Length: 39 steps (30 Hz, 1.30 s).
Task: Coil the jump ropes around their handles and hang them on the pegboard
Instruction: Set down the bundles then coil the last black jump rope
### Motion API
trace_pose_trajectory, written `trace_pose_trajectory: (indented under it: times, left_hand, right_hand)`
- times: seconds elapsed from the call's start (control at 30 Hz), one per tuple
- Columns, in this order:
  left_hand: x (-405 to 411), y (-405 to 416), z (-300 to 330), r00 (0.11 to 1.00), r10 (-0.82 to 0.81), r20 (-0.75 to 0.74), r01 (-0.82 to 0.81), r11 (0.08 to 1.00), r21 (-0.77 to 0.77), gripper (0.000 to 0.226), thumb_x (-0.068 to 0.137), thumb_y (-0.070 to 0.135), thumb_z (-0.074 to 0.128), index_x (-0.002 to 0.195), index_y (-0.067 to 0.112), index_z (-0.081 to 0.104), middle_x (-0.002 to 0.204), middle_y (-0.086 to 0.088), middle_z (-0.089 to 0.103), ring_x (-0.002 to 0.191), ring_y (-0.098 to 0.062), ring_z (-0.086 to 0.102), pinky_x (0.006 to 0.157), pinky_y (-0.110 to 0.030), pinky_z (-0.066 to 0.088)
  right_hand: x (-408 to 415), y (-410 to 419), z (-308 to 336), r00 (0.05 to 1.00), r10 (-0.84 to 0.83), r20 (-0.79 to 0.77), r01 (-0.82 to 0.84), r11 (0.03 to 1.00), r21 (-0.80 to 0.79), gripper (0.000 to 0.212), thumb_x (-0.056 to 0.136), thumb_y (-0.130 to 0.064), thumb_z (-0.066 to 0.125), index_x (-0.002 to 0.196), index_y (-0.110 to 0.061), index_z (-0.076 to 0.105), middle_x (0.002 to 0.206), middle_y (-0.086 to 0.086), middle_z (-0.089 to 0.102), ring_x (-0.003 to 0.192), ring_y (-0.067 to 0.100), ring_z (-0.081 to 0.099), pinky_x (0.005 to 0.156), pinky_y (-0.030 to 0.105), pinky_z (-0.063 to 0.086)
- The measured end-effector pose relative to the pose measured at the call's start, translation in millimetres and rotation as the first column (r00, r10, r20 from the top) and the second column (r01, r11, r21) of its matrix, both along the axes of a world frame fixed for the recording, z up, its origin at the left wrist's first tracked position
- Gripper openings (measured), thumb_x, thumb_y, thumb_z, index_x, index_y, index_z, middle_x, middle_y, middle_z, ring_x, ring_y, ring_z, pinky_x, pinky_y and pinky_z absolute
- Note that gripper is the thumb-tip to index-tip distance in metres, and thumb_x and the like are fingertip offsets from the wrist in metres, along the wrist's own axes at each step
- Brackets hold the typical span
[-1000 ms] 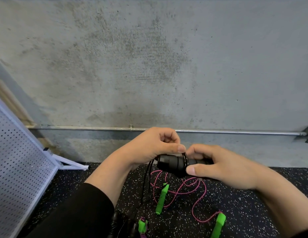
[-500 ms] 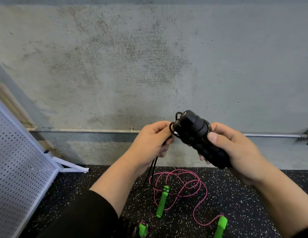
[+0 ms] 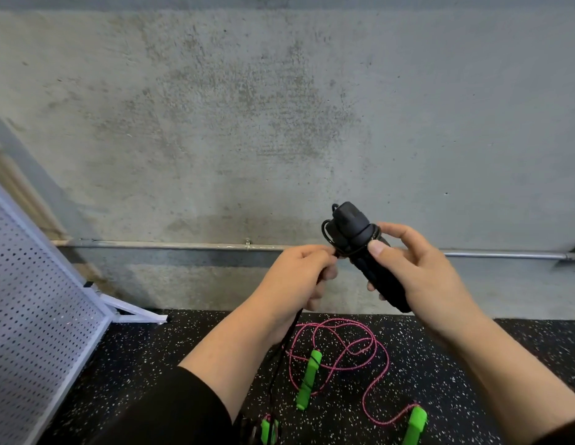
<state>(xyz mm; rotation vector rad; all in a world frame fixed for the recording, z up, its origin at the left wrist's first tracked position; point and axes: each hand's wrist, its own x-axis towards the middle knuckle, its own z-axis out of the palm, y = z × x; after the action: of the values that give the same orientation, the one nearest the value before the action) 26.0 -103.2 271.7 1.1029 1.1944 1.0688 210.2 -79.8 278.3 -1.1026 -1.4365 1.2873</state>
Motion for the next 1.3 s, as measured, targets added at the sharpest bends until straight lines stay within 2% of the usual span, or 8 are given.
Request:
trace_pose_trajectory:
  times: [0.27,0.47,0.6,0.73,0.83,0.93,1.13,1.3]
  left_hand:
    - [6,-2,-4,1.000,-0.005,-0.013,0.004,0.998,-0.070,0.065,0.092,0.064,0.059,0.119,0.005,0.069,0.079,0.000,0.049,0.049,-0.008,0.028,0.047,-0.023,0.025]
    - [5,1,-5,0.999,0.044,0.028,-0.040,0.991,-0.129,0.048,0.090,0.065,0.061,0.096,0.018,0.069,0.072,0.004,0.051,0.047,-0.008,0.027,0.044,-0.022,0.024]
    - [4,3,-11,0.990,0.141,0.026,-0.137,0.983,-0.124,0.044,0.092,0.059,0.064,0.082,0.017,0.058,0.074,-0.001,0.050,0.043,-0.008,0.030,0.040,-0.021,0.025]
    - [2,4,-8,0.990,0.104,0.099,-0.098,0.993,-0.058,0.040,0.097,0.053,0.060,0.081,0.017,0.053,0.070,0.001,0.045,0.044,-0.007,0.028,0.041,-0.020,0.024]
    - [2,3,-3,0.988,0.074,0.136,-0.073,0.997,-0.013,0.035,0.100,0.047,0.057,0.086,0.016,0.052,0.067,0.004,0.046,0.045,-0.006,0.029,0.043,-0.020,0.023]
    - [0,4,-3,0.990,0.057,0.131,-0.055,0.998,-0.017,0.033,0.100,0.046,0.057,0.095,0.013,0.054,0.064,0.007,0.044,0.045,-0.005,0.029,0.043,-0.020,0.023]
    - [-2,5,-3,0.995,0.075,0.069,-0.070,0.995,-0.069,0.041,0.097,0.054,0.058,0.073,0.021,0.061,0.069,0.002,0.046,0.047,-0.008,0.024,0.044,-0.022,0.021]
    - [-2,4,-3,0.997,0.072,0.006,-0.071,0.991,-0.118,0.052,0.097,0.059,0.055,0.110,0.013,0.073,0.062,0.007,0.043,0.046,-0.007,0.026,0.042,-0.020,0.024]
  right_hand:
    - [0,6,-15,0.910,-0.149,0.386,0.073,0.976,0.205,0.046,0.081,-0.056,0.070,0.122,-0.043,0.054,0.087,-0.009,0.064,0.075,0.012,0.060,0.067,0.030,0.044]
    - [-6,-3,-15,0.783,-0.140,0.606,-0.077,0.945,0.318,0.047,0.099,-0.041,0.047,0.145,-0.042,0.043,0.129,-0.017,0.056,0.115,0.003,0.052,0.097,0.028,0.042]
    - [-14,-8,-15,0.798,-0.125,0.589,-0.126,0.922,0.366,0.049,0.088,-0.041,0.068,0.133,-0.043,0.050,0.120,-0.025,0.056,0.108,-0.007,0.053,0.093,0.019,0.045]
    - [-11,-2,-8,0.973,-0.054,0.224,0.047,0.998,0.035,0.064,0.082,-0.031,0.081,0.137,-0.036,0.048,0.110,-0.011,0.069,0.088,-0.003,0.067,0.073,0.013,0.051]
    - [1,-2,2,0.958,0.145,-0.249,-0.240,0.879,-0.412,0.050,0.083,-0.025,0.076,0.131,-0.014,0.062,0.118,0.016,0.072,0.085,0.026,0.073,0.078,0.040,0.064]
    - [5,-5,-3,0.882,0.245,-0.401,-0.434,0.753,-0.495,0.050,0.081,-0.012,0.077,0.128,-0.006,0.061,0.116,0.032,0.068,0.077,0.032,0.070,0.073,0.041,0.065]
    - [-1,-1,-1,0.989,0.126,-0.081,-0.142,0.957,-0.251,0.028,0.092,-0.003,0.065,0.119,-0.010,0.064,0.094,0.028,0.069,0.060,0.023,0.058,0.049,0.028,0.050]
    - [7,9,-5,0.866,-0.118,0.486,0.056,0.988,0.140,0.023,0.094,-0.020,0.067,0.111,-0.031,0.057,0.072,0.001,0.067,0.052,0.013,0.057,0.055,0.029,0.044]
